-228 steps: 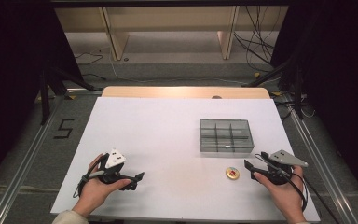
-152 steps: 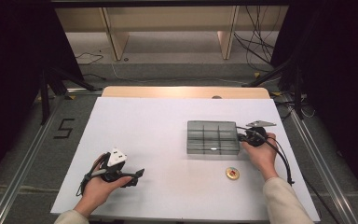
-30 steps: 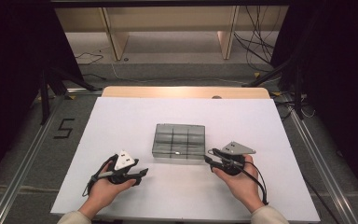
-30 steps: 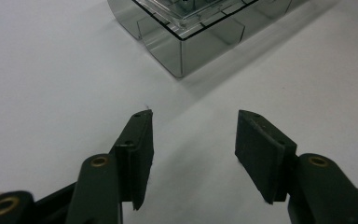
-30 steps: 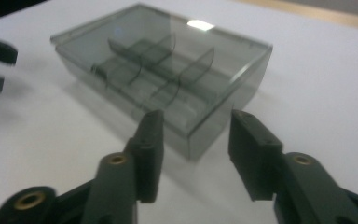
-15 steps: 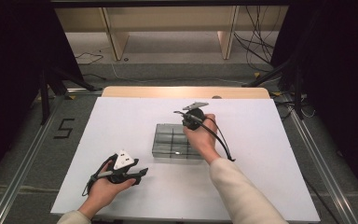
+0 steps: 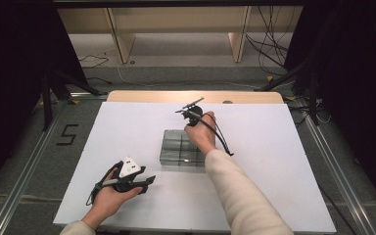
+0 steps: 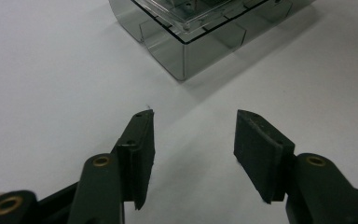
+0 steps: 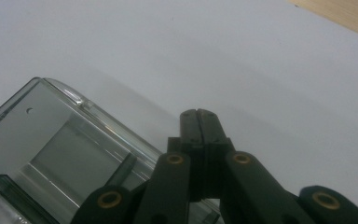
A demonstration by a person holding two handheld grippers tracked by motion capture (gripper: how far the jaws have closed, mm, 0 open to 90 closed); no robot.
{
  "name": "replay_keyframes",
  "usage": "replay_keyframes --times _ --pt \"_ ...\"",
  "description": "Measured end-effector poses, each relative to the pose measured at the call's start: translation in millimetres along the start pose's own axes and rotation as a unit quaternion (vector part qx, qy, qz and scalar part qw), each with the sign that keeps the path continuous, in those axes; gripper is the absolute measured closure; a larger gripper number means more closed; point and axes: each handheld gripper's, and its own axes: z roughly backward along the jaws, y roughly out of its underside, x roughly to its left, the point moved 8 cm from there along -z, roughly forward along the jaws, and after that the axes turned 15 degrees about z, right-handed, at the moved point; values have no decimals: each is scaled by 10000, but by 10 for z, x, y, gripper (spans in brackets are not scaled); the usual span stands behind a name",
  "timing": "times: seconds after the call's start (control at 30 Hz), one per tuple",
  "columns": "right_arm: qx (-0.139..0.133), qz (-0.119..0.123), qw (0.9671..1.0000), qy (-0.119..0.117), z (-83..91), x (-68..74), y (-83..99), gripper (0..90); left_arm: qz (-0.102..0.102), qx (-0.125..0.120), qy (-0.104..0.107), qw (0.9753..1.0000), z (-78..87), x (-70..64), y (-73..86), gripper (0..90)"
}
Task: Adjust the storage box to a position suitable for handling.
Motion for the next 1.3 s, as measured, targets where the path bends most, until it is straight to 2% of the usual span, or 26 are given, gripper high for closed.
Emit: replay_keyframes --times 0.13,0.3,0.57,0.67,0.83,0.93,1.0,1.13,1.3 --pt "51 -18 9999 -92 -4 -13 1 900 15 -1 5 10000 -8 2 1 478" --pt "158 60 9993 -334 -1 0 -2 900 20 1 4 10000 -9 14 -3 481" --pt "223 204 9980 -563 43 88 35 900 44 11 15 10000 -3 6 3 481" --pt "233 288 9968 -707 62 162 43 900 7 15 21 10000 11 4 6 478" --pt "221 238 9973 -652 96 185 74 900 25 30 33 10000 20 2 14 464" --pt "-72 173 9989 -426 170 131 88 826 49 39 47 10000 21 3 19 443" --pt "-341 55 9988 -338 251 87 111 783 75 32 47 10000 16 1 20 419" --pt "-825 12 9962 -288 470 19 237 705 138 30 111 9998 19 -16 17 367" --pt "-1267 -130 9915 -259 782 -18 517 597 164 48 152 9997 13 -28 26 312"
